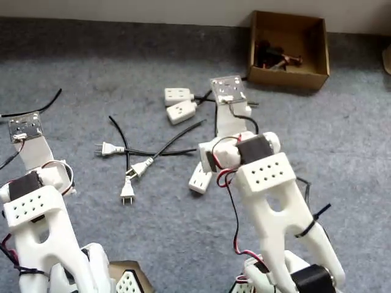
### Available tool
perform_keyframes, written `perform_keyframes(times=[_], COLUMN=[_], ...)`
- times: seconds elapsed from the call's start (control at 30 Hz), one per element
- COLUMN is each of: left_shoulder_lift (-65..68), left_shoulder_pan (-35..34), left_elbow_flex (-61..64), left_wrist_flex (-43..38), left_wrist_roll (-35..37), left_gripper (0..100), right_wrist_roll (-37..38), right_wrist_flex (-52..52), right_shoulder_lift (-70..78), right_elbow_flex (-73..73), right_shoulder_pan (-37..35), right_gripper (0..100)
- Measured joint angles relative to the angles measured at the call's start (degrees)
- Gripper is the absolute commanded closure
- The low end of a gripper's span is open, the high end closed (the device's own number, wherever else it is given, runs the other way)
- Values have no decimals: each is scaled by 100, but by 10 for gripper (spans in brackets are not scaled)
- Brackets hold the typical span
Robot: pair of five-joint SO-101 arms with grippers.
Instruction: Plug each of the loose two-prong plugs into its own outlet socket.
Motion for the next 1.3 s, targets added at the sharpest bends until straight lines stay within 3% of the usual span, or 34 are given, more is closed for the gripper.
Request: perform_keyframes(times=[0.33, 0.6, 1.0, 1.3], left_shoulder_lift=[0, 0, -18, -18], left_shoulder_pan=[-492, -967, -1002, -1319], left_elbow_flex=[0, 0, 123, 123], left_wrist_flex=[0, -123, -290, -290], left_wrist_roll=[0, 440, 466, 475], left_gripper=[993, 993, 992, 991], right_wrist_roll=[-35, -378, -1996, -3033], right_wrist_flex=[290, 290, 290, 290], right_shoulder_lift=[1064, 2040, 3666, 3789], right_elbow_flex=[-1371, -2224, -3385, -3385], right_shoulder_pan=[-1116, -1257, -1319, -2154], right_gripper=[889, 890, 890, 890])
